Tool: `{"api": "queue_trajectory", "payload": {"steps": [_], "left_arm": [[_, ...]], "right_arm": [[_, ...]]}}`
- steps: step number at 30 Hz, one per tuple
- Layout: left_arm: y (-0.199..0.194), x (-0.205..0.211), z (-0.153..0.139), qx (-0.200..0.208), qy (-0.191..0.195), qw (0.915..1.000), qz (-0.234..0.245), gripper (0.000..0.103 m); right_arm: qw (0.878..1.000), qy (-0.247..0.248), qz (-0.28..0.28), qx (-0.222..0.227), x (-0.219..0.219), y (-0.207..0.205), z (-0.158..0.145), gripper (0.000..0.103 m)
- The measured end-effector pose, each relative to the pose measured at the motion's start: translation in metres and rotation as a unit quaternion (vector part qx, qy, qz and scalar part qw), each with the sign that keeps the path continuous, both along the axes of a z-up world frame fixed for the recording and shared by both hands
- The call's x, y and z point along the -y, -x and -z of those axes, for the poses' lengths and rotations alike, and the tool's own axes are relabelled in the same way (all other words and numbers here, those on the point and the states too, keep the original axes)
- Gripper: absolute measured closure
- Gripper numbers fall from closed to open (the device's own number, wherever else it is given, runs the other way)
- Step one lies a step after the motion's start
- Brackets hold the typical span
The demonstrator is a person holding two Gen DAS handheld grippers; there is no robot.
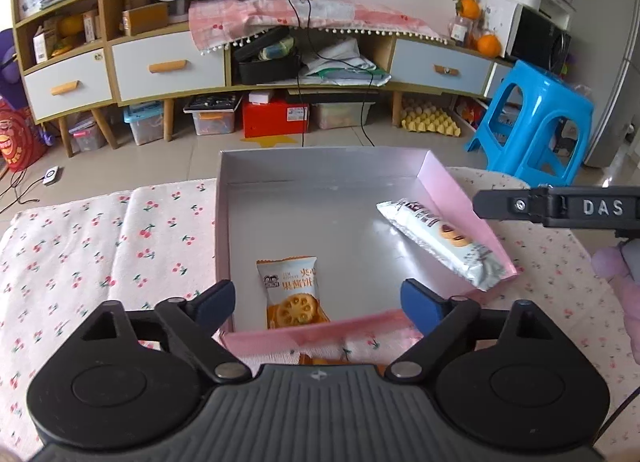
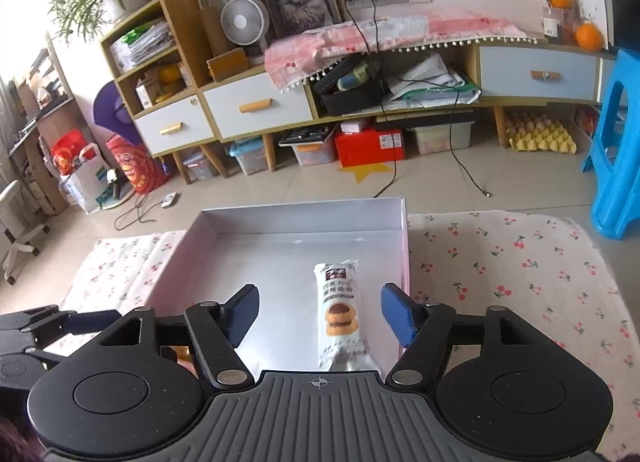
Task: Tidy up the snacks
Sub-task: 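Carry both packs into the pink box and open both tools to release them, then grasp the cream bread roll with the left tool while the right tool grasps the pink pastry pack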
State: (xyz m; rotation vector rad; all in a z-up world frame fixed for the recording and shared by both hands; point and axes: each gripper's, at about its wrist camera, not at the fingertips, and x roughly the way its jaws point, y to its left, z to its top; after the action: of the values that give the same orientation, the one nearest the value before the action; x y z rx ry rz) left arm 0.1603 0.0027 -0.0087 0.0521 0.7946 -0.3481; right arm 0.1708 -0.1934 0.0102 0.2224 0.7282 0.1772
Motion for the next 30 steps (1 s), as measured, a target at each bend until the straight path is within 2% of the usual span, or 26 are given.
{"api": "queue_trajectory", "payload": {"steps": [6, 12, 19, 24, 27, 30], "left_arm": [[0.022, -0.007, -0.013, 0.004, 0.003, 0.9997, -0.024, 0.001], [0.039, -0.02, -0.017, -0.01, -0.002, 0.999, -0.044, 0.0], [0.062, -0.041, -0.014, -0.017, -0.012, 0.9969, -0.076, 0.0], [0.073, -0.056, 0.0, -0.019, -0.01, 0.9958, -0.089, 0.0], [0.075, -0.065, 0.006, -0.019, -0.038, 0.9959, -0.08, 0.0], [0.074, -0.077, 0.009, -0.011, -0.051, 0.995, -0.086, 0.0]], "right_arm": [[1.0, 0.005, -0.015, -0.007, -0.006, 0.029, -0.017, 0.022], [0.999, -0.002, -0.032, -0.017, -0.011, 0.057, -0.021, 0.016], [0.999, -0.003, -0.037, -0.034, -0.016, 0.083, -0.01, 0.013], [0.998, -0.007, -0.021, -0.056, -0.014, 0.095, 0.006, 0.011], [0.996, 0.016, -0.003, -0.091, -0.017, 0.092, 0.013, 0.011], [0.995, 0.014, 0.004, -0.103, -0.02, 0.091, 0.018, 0.011]]}}
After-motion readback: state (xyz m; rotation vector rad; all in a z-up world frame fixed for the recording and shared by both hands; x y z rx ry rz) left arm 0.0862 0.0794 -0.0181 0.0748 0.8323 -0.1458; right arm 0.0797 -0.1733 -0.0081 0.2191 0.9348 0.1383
